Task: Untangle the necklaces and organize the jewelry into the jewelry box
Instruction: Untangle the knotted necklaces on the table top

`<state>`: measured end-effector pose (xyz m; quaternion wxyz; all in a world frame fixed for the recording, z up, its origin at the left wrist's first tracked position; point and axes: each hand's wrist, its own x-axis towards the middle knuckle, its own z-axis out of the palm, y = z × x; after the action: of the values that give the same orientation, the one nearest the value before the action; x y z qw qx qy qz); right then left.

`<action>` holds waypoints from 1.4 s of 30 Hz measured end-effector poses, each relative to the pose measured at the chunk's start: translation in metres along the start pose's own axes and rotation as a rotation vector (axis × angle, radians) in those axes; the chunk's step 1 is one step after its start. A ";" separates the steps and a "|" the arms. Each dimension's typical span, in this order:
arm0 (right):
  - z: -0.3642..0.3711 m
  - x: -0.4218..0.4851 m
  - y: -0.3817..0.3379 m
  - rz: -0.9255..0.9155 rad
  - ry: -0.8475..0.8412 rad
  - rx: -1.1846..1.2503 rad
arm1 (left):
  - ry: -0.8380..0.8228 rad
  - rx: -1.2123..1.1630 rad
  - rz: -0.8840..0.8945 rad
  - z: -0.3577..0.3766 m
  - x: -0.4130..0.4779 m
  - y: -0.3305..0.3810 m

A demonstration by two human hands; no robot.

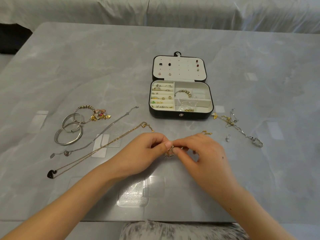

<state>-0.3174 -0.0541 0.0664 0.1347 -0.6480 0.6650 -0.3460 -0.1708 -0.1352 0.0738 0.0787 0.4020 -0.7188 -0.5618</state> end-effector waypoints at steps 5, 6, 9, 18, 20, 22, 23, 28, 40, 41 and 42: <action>0.001 -0.001 -0.007 0.160 -0.090 0.085 | -0.021 0.059 0.000 -0.007 0.001 0.003; 0.002 -0.001 -0.007 0.172 -0.087 0.087 | -0.034 0.059 -0.008 -0.007 0.001 0.004; 0.002 -0.002 -0.007 0.230 -0.086 0.131 | -0.077 0.033 -0.053 -0.009 0.000 0.007; -0.001 0.001 -0.011 0.481 -0.167 0.445 | -0.205 -0.162 -0.157 -0.017 -0.002 0.010; -0.002 0.001 -0.010 0.457 -0.168 0.442 | -0.201 -0.191 -0.158 -0.018 -0.002 0.009; -0.001 -0.001 -0.007 0.367 -0.157 0.330 | -0.207 -0.201 -0.148 -0.018 -0.001 0.011; 0.000 -0.002 -0.006 0.298 -0.130 0.246 | -0.211 -0.199 -0.145 -0.018 -0.001 0.011; -0.002 -0.001 0.004 -0.112 0.039 -0.098 | -0.235 -0.155 -0.149 -0.020 0.002 0.014; -0.009 0.014 0.019 -0.652 -0.070 -0.335 | -0.292 -0.119 -0.148 -0.025 0.010 0.021; -0.008 0.015 0.019 -0.665 -0.074 -0.340 | -0.291 -0.127 -0.155 -0.026 0.011 0.020; -0.008 0.016 0.020 -0.677 -0.079 -0.344 | -0.293 -0.132 -0.164 -0.027 0.012 0.019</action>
<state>-0.3395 -0.0687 0.0642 -0.0722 -0.8570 0.4560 -0.2291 -0.1732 -0.1625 0.0962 -0.0468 0.3672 -0.6488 -0.6649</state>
